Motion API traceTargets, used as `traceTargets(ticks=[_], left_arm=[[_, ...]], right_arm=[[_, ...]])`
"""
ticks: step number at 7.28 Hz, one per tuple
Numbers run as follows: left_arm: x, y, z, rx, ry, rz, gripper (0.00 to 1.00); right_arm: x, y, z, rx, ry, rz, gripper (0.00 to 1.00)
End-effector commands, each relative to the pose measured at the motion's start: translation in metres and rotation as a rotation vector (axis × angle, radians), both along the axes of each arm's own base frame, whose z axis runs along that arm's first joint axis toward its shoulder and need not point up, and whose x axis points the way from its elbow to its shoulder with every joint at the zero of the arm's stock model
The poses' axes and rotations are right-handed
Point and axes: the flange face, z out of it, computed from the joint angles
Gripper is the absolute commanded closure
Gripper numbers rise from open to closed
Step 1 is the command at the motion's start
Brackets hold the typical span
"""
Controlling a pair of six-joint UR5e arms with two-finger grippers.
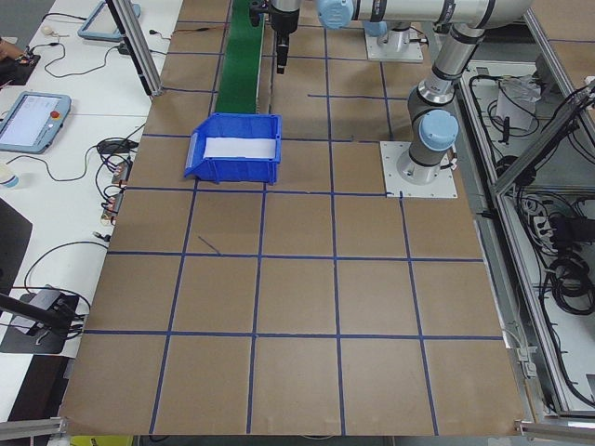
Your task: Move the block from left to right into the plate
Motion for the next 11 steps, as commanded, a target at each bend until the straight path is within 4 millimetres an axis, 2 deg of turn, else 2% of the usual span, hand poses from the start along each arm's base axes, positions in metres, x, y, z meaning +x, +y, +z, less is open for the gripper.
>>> traceTargets(ticks=[1, 3, 4, 5, 7, 8, 9, 10, 11], left_arm=[[-0.001, 0.0, 0.0, -0.001, 0.0, -0.001, 0.0], [-0.001, 0.0, 0.0, 0.001, 0.0, -0.001, 0.0], [-0.001, 0.0, 0.0, -0.001, 0.0, -0.001, 0.0], [-0.001, 0.0, 0.0, 0.001, 0.0, -0.001, 0.0], [-0.001, 0.001, 0.0, -0.001, 0.0, -0.001, 0.0], [-0.001, 0.001, 0.0, -0.001, 0.0, -0.001, 0.0], [-0.001, 0.001, 0.0, -0.001, 0.0, -0.001, 0.0], [-0.001, 0.0, 0.0, 0.001, 0.0, -0.001, 0.0], [-0.001, 0.0, 0.0, 0.001, 0.0, -0.001, 0.0]], right_arm=[[-0.071, 0.084, -0.012, -0.006, -0.041, -0.036, 0.69], [-0.112, 0.121, -0.025, -0.038, 0.009, -0.036, 0.69], [-0.131, 0.137, -0.034, -0.054, 0.008, -0.047, 0.57], [-0.133, 0.14, -0.045, -0.053, -0.018, -0.071, 0.01], [-0.132, 0.14, -0.042, -0.056, -0.022, -0.078, 0.0], [-0.125, 0.134, -0.036, -0.057, -0.016, -0.076, 0.0], [-0.103, 0.104, -0.036, -0.049, -0.013, -0.103, 0.0], [-0.068, 0.05, -0.026, -0.04, 0.029, -0.059, 0.0], [-0.019, -0.002, -0.014, -0.018, 0.029, -0.071, 0.0]])
